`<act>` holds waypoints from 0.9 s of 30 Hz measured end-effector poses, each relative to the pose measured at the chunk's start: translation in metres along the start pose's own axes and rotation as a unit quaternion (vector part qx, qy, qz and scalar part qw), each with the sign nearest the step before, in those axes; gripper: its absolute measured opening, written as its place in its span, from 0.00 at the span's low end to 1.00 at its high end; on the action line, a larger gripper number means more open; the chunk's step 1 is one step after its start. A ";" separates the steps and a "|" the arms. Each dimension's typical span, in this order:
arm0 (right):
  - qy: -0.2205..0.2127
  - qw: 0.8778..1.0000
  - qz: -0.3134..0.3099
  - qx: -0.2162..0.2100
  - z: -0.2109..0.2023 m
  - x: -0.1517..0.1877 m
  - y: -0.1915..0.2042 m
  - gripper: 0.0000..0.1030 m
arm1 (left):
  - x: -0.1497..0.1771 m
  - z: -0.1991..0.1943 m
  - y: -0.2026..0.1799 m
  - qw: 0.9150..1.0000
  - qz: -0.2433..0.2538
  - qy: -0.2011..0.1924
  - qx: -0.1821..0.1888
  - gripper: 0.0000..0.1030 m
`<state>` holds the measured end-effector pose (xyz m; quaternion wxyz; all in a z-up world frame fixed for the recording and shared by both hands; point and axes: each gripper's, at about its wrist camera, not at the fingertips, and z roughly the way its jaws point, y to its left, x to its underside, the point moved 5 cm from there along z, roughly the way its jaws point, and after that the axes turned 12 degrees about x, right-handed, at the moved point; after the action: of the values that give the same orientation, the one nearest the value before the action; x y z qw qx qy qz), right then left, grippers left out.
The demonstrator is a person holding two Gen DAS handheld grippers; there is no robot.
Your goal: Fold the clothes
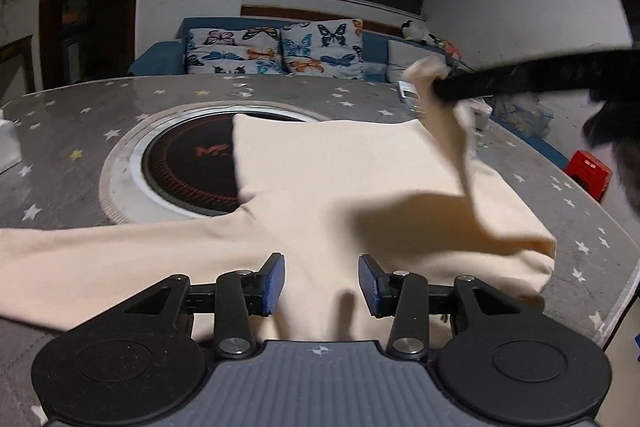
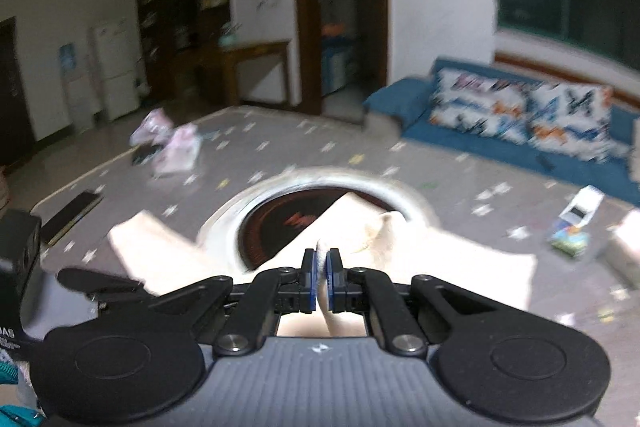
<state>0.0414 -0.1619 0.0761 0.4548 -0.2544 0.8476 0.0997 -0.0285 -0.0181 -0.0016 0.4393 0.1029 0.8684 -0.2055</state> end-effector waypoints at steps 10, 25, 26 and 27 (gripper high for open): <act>0.027 0.999 -0.022 -0.008 -0.006 0.020 0.001 0.14 | -0.004 0.000 0.001 1.000 0.008 -0.004 -0.009 0.43; 0.133 0.989 0.018 0.056 -0.043 0.115 -0.075 0.16 | -0.010 0.027 -0.023 0.997 0.071 0.013 0.012 0.43; 0.135 0.989 0.021 0.056 -0.042 0.118 -0.075 0.17 | -0.008 0.028 -0.024 0.997 0.077 0.016 0.011 0.43; 0.136 0.989 0.022 0.057 -0.042 0.120 -0.075 0.19 | -0.006 0.028 -0.025 0.996 0.085 0.018 0.008 0.43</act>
<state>-0.0047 -0.2833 0.0063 0.3469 -0.2204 0.9113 0.0258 -0.0136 -0.0529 -0.0046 0.4383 0.1838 0.8627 -0.1728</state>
